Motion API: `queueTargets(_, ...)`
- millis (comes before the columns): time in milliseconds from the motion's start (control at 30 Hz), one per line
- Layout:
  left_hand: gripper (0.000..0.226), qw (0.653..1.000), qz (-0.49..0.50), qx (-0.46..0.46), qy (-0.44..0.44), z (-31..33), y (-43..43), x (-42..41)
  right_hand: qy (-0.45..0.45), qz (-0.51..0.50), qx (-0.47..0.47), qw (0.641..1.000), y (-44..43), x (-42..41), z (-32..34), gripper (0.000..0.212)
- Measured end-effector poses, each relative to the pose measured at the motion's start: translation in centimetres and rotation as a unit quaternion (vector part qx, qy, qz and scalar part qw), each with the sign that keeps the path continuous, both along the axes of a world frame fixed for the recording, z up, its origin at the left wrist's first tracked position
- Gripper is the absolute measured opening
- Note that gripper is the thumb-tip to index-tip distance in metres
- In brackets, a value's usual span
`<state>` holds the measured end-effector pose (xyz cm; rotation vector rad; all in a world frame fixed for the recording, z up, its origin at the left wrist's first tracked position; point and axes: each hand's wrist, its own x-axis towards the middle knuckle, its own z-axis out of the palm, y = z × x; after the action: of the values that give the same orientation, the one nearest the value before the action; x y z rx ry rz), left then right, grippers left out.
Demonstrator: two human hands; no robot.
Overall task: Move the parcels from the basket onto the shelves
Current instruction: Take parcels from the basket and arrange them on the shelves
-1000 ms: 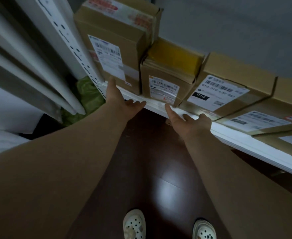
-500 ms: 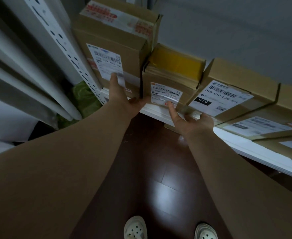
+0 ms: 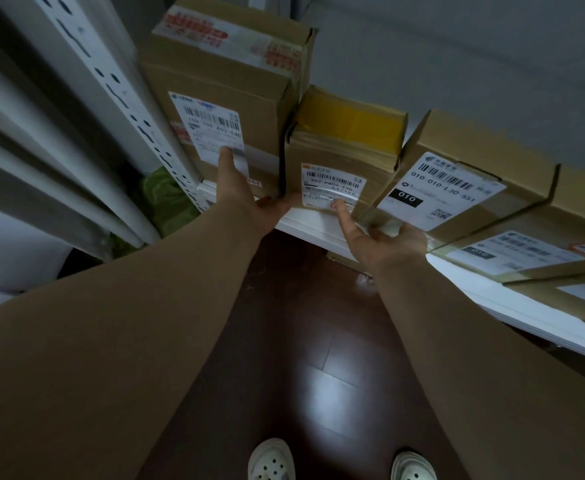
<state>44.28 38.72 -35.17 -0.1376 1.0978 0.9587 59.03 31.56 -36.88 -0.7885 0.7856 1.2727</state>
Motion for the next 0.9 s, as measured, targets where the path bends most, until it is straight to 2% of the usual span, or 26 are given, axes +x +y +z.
queueTargets(267,0.064,1.0,-0.009,0.001,-0.014,0.4,0.2,0.1,-0.007,0.0,-0.005,1.0,-0.2,-0.1,0.5,0.05)
queueTargets(433,0.064,1.0,-0.012,-0.003,-0.02,0.6,-0.9,0.1,0.047,-0.034,-0.027,0.998,-1.4,-0.3,1.5,0.06)
queueTargets(600,0.066,0.999,-0.023,-0.013,0.02,2.8,-3.7,0.9,0.038,-0.04,-0.034,0.998,-4.3,-0.5,3.1,0.056)
queueTargets(667,0.073,0.999,0.012,-0.031,-0.015,3.3,-4.9,0.8,0.025,-0.026,-0.036,0.999,-5.5,-0.7,4.4,0.054)
queueTargets(767,0.072,0.999,0.004,-0.033,-0.016,5.0,-7.2,0.3,-0.006,0.021,-0.05,0.999,-7.3,-1.1,5.8,0.051)
queueTargets(900,0.061,0.998,-0.028,-0.019,0.057,9.3,-12.0,-0.2,-0.07,0.12,-0.046,0.989,-10.7,-1.3,9.7,0.047)
